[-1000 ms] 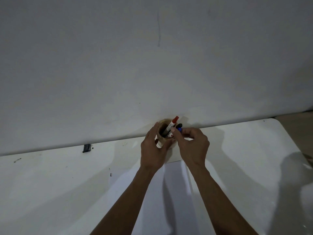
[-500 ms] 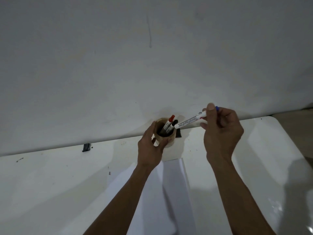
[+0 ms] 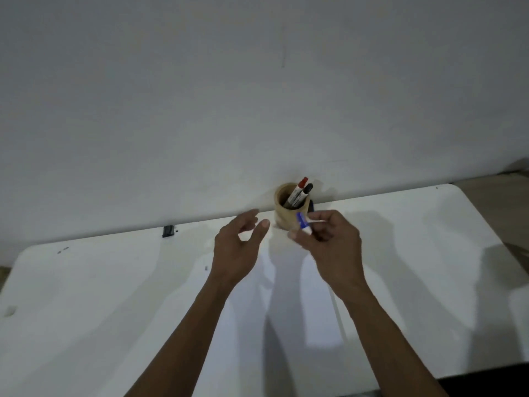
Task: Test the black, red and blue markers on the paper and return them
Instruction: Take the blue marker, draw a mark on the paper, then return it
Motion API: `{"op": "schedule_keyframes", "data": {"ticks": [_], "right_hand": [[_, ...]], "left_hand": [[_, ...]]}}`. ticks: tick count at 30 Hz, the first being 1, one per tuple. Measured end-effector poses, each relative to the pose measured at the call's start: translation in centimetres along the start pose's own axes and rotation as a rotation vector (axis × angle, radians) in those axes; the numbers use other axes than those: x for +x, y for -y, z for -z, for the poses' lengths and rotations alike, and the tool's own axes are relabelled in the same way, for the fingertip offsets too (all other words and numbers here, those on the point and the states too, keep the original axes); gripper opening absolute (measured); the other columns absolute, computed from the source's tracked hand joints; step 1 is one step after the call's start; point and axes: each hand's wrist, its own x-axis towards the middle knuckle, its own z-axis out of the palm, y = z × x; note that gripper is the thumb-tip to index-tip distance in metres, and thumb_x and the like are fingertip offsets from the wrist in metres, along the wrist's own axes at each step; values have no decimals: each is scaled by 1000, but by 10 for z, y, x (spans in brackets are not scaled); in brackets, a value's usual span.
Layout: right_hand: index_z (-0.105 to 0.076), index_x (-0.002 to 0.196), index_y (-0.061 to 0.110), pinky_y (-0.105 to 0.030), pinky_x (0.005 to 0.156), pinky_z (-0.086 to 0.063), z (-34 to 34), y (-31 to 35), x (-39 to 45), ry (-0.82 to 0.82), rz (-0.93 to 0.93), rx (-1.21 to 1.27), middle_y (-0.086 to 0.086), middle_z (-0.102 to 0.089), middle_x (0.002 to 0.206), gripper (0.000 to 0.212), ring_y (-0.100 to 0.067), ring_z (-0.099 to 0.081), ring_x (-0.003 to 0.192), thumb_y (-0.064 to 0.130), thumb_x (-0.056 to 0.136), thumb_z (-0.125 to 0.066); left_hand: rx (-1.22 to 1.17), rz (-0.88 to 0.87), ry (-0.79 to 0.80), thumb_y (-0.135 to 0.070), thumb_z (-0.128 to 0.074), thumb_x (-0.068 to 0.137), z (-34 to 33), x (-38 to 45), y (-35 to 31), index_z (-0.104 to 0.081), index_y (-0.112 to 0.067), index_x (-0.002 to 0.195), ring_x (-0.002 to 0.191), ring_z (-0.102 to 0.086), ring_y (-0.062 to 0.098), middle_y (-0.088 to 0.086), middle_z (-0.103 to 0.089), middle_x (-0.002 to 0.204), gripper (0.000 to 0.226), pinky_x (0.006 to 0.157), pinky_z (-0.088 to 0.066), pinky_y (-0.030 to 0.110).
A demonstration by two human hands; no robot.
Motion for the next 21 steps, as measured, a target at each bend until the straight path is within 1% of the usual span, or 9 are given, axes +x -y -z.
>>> {"op": "schedule_keyframes", "data": {"ticks": [2, 3, 6, 10, 13, 15, 17, 19, 21], "right_hand": [[-67, 99, 18, -35, 77, -61, -15, 1, -23, 101, -14, -102, -3, -77, 82, 48, -17, -71, 71, 19, 62, -98], [-66, 100, 18, -30, 74, -60, -22, 1, -34, 155, -23, -136, -2, -76, 81, 51, -15, -70, 69, 19, 61, -98], [-61, 100, 22, -19, 60, -56, -43, 2, -66, 304, -31, -220, -3, -74, 78, 54, -10, -66, 62, 19, 61, -98], [-62, 91, 24, -17, 56, -49, -65, 1, -103, 430, 3, -256, -2, -75, 76, 48, -5, -62, 58, 20, 60, -98], [-69, 88, 26, -15, 56, -48, -67, -5, -122, 519, 90, -409, 8, -73, 80, 38, 1, -60, 59, 23, 63, -97], [-73, 85, 25, -19, 57, -50, -63, -8, -133, 535, 132, -467, 9, -74, 81, 28, 0, -63, 62, 22, 66, -95], [-76, 83, 14, -22, 60, -55, -58, -10, -144, 503, 84, -319, 0, -78, 78, 23, -4, -69, 65, 13, 68, -94], [-75, 88, 4, -26, 62, -59, -58, -11, -156, 436, -14, -41, -12, -80, 80, 24, -16, -75, 69, 2, 70, -90], [-72, 94, 1, -28, 63, -60, -65, -14, -168, 338, -130, 223, -14, -78, 78, 23, -23, -75, 69, -2, 74, -84]], "left_hand": [[3, -6, 64, -42, -66, 92, 28, -22, -3, -71, -29, 121, 103, -65, -2, -12, -74, 110, 32, 84, -52, 14], [15, -13, 102, -42, -65, 92, 40, -33, -3, -73, -30, 118, 101, -66, -3, -14, -75, 108, 29, 83, -53, 18], [38, -9, 186, -37, -67, 92, 72, -63, 4, -77, -28, 110, 96, -67, -2, -16, -76, 104, 23, 76, -54, 15], [-36, 35, 168, -20, -73, 90, 104, -97, 24, -79, -20, 92, 75, -66, -3, -11, -77, 83, 7, 66, -49, 11], [-158, 96, 113, -14, -71, 91, 127, -120, 44, -77, -14, 89, 70, -65, 5, 2, -76, 80, 7, 68, -54, 20], [-247, 150, 54, -11, -68, 92, 141, -134, 60, -76, -12, 93, 70, -65, 11, 8, -76, 82, 7, 71, -56, 27], [-295, 173, 42, -9, -66, 94, 151, -147, 73, -74, -12, 98, 71, -65, 13, 7, -75, 83, 9, 73, -57, 28], [-303, 154, 63, -9, -67, 93, 155, -159, 79, -75, -13, 100, 73, -64, 12, 6, -74, 84, 11, 72, -57, 24], [-264, 104, 70, -9, -70, 91, 156, -167, 80, -77, -13, 96, 71, -63, 8, -2, -73, 77, 10, 69, -57, 20]]}}
